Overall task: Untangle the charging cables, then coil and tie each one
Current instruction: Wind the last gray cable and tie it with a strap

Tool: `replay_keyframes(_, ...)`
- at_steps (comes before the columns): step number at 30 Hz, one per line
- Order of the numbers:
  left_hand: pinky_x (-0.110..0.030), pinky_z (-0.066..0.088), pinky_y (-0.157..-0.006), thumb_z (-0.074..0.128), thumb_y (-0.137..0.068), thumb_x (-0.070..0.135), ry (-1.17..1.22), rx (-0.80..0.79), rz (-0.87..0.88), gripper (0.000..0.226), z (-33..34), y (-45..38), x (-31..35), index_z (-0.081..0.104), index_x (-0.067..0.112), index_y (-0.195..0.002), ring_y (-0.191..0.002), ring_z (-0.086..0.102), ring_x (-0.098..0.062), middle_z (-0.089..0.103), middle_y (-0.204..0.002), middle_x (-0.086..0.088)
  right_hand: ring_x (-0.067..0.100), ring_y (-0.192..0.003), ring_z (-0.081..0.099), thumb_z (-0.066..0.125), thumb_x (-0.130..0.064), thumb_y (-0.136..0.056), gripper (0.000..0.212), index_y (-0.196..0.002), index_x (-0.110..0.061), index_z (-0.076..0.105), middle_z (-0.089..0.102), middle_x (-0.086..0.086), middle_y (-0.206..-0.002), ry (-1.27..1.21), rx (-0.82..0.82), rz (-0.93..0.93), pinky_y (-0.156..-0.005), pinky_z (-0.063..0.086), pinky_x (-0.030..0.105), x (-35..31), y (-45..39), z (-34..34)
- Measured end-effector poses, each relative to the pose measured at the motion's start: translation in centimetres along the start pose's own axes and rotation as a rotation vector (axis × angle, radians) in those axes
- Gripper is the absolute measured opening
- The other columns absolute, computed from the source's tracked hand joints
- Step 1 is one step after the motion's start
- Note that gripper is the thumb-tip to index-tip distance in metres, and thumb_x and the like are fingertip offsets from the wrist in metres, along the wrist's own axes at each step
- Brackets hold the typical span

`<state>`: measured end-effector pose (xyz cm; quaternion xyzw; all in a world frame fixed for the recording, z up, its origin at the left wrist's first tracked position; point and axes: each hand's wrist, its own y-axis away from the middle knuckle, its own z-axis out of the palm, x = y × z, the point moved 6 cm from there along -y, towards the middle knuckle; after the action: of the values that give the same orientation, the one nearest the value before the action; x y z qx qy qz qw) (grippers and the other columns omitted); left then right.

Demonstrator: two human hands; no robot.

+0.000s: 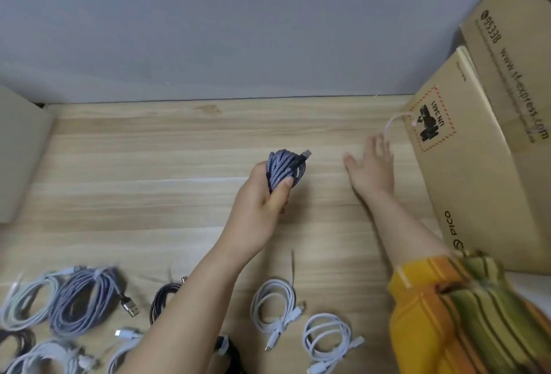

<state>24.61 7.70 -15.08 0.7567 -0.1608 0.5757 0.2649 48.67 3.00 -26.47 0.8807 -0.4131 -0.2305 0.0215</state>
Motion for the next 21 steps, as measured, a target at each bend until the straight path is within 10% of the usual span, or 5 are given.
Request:
replay_keyframes(7, -0.040, 0.050, -0.071, 0.049, -0.096, 0.015, -0.001, 0.024, -0.051, 0.014, -1.0, 1.6, -1.8, 0.048, 0.029, -0.097, -0.065, 0.050, -0.008, 0.053, -0.073, 0.003, 0.020, -0.146, 0.007, 0.038, -0.035, -0.098, 0.060, -0.148, -0.006, 0.020, 0.010, 0.007, -0.158, 0.000, -0.020, -0.263, -0.115, -0.004, 0.028, -2.0, 13.6, 4.2)
replay_keyframes(12, -0.035, 0.050, -0.070, 0.049, -0.095, 0.015, -0.010, 0.030, -0.064, 0.016, -1.8, 3.2, -2.5, 0.048, 0.031, -0.098, -0.064, 0.051, -0.006, 0.054, -0.076, 0.003, 0.027, -0.102, 0.061, 0.043, -0.031, -0.087, 0.032, -0.096, -0.017, 0.071, 0.068, 0.002, -0.109, -0.085, 0.210, -0.347, -0.090, 0.039, 0.035, -2.6, 16.1, 1.7)
replay_keyframes(21, -0.037, 0.050, -0.070, 0.048, -0.096, 0.013, -0.001, 0.065, -0.032, 0.017, -3.4, 4.3, -1.7, 0.048, 0.030, -0.096, -0.064, 0.048, -0.008, 0.051, -0.070, 0.005, 0.027, -0.084, 0.056, 0.075, -0.022, -0.075, 0.025, -0.088, -0.015, 0.055, 0.059, 0.006, -0.092, -0.288, 0.235, 0.065, -0.072, 0.046, 0.038, -2.1, 11.1, 0.0)
